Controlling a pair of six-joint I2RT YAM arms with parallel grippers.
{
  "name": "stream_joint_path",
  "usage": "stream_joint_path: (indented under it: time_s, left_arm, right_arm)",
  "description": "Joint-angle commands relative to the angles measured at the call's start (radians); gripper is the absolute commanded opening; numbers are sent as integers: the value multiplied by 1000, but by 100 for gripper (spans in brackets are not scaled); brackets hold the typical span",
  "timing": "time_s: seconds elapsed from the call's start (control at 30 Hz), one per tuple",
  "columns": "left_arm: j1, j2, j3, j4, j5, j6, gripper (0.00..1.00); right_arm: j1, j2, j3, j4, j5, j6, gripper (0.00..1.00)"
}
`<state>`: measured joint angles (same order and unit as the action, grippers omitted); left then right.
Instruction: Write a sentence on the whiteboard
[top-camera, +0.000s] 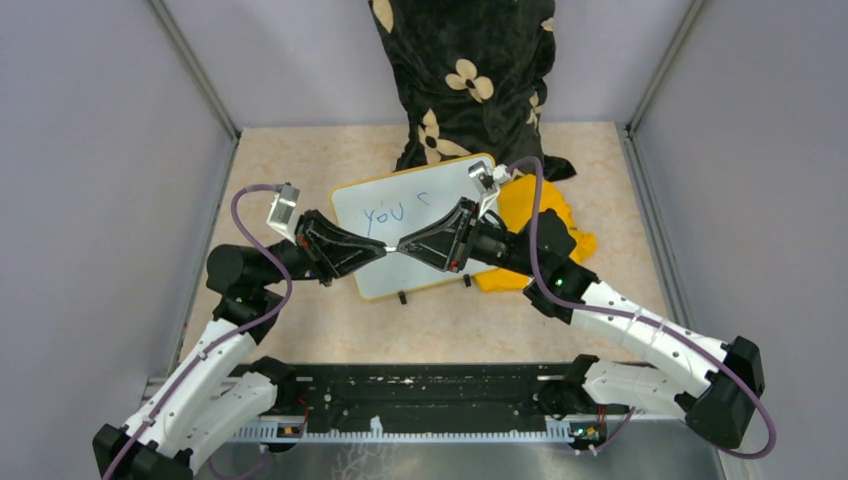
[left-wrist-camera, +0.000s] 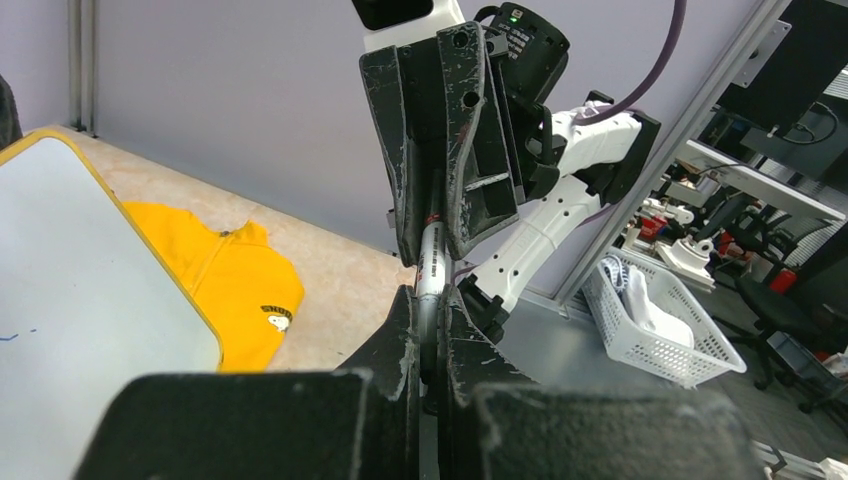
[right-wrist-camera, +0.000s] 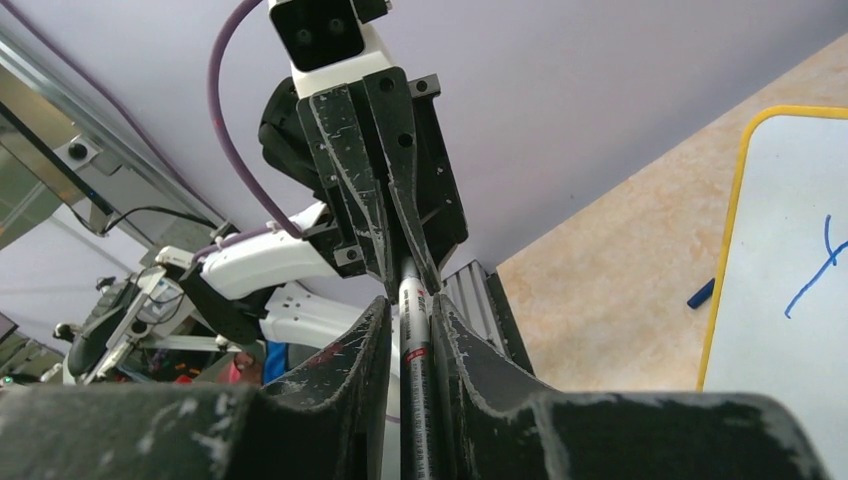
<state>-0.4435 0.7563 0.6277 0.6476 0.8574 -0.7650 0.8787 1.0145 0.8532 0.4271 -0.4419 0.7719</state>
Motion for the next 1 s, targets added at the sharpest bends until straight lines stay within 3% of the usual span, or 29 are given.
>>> stream_joint_path:
  time_s: [0.0,0.13,0.2,0.23,0.4,0.47,0.63,0.77,0.87,0.97]
  left_arm:
    - [-3,0,24,-29,-12,24,0]
    - [-3,0,19,-30,-9,28,0]
    - [-3,-3,18,-37,-15,39,0]
    - [-2,-5,18,-46,-21,44,7]
    - [-3,-37,15,-117,-114,102,81]
    - [-2,-75,15,-169,-195,147,98]
    - [-3,-177,0,-333,-575,201,99]
    - [-3,-116,67,-551,-771,309,99]
    - [-3,-39,125,-683,-938,317,99]
    - [-3,-14,109,-676,-1039,333,99]
  right_arm:
    - [0,-15,41,101,-38,27,18]
    - [-1,-14,35,127,-47,38,1]
    - [0,-18,31,131,-47,39,0]
    - [0,-23,29,133,-47,37,0]
    - [0,-85,24,49,28,-25,0]
    - [0,-132,24,-36,108,-84,0]
    - [0,-257,10,-285,421,-246,0]
    - [-1,-292,11,-489,710,-363,0]
    - [0,-282,13,-576,848,-417,0]
    - [-1,-280,-3,-575,900,-452,0]
